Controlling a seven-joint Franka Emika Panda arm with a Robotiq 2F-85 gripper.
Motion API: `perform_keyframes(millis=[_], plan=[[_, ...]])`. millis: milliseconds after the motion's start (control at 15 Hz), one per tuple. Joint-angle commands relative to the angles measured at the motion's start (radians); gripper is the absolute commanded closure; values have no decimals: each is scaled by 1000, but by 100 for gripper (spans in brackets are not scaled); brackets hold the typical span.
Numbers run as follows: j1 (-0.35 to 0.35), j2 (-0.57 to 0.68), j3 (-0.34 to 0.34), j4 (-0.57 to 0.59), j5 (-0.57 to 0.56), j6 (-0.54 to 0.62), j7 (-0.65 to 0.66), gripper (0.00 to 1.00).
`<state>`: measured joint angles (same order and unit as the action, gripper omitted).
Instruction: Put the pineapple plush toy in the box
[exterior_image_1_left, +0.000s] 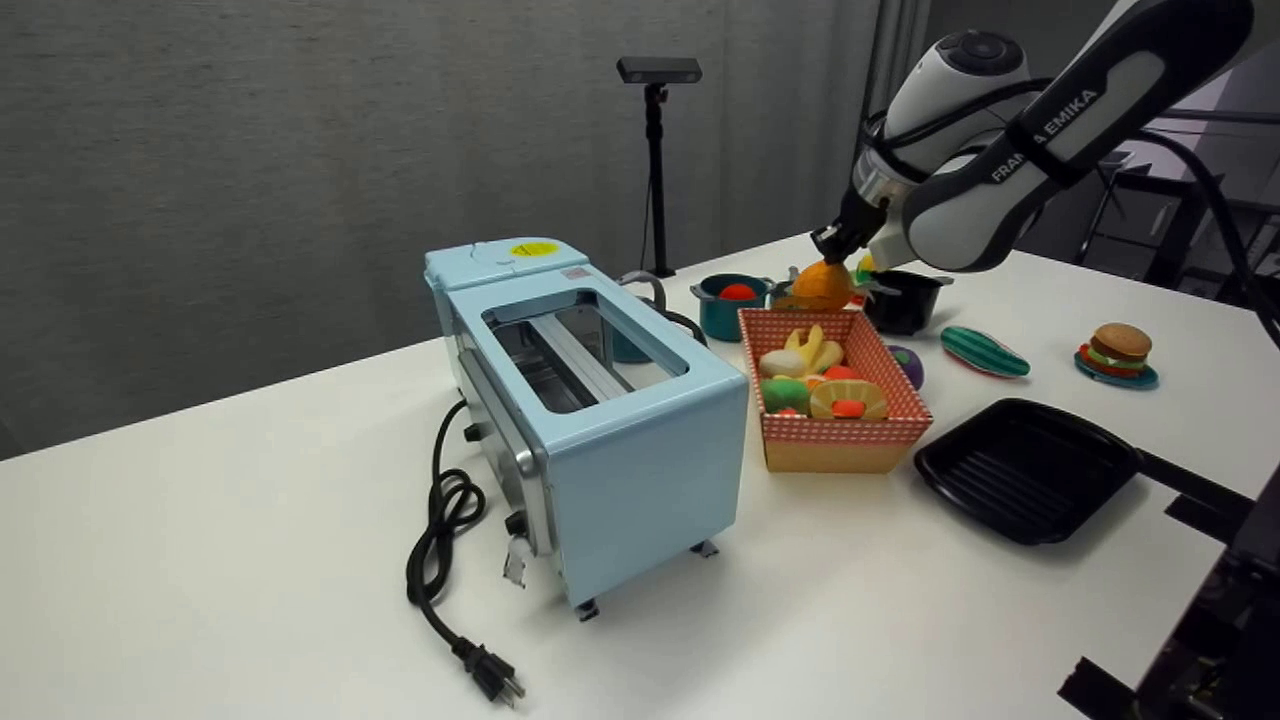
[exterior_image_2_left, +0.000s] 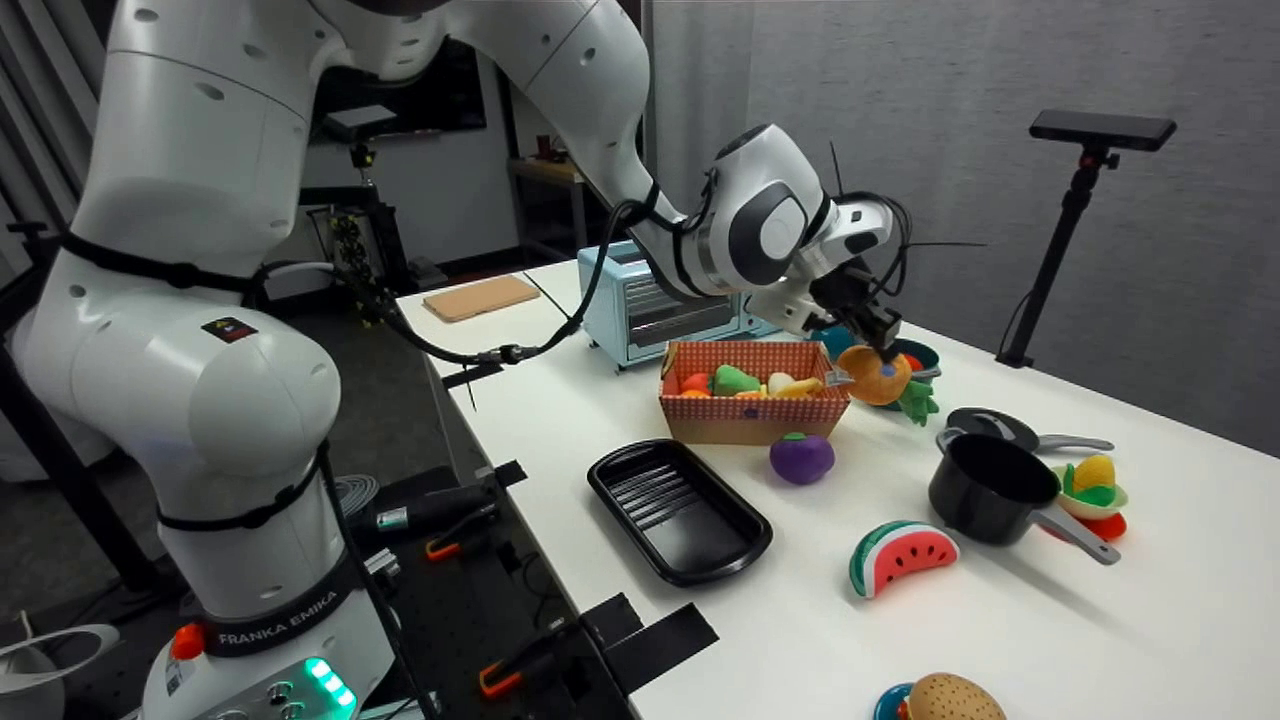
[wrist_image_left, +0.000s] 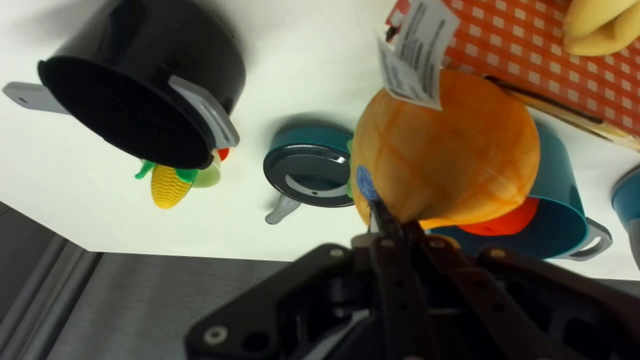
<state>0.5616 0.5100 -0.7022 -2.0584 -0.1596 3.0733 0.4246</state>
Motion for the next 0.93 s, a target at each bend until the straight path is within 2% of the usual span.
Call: perform_keyframes(millis=[0, 133, 333, 600, 867], plan=[[68, -86, -61, -100, -20, 4, 2, 99], [82, -131, -72, -118, -10, -5, 1, 99], [135, -189, -124, -137, -22, -3, 9, 99], [259, -234, -246, -164, -43, 4, 27, 99], [412, -223, -397, -202, -58, 10, 35, 99]])
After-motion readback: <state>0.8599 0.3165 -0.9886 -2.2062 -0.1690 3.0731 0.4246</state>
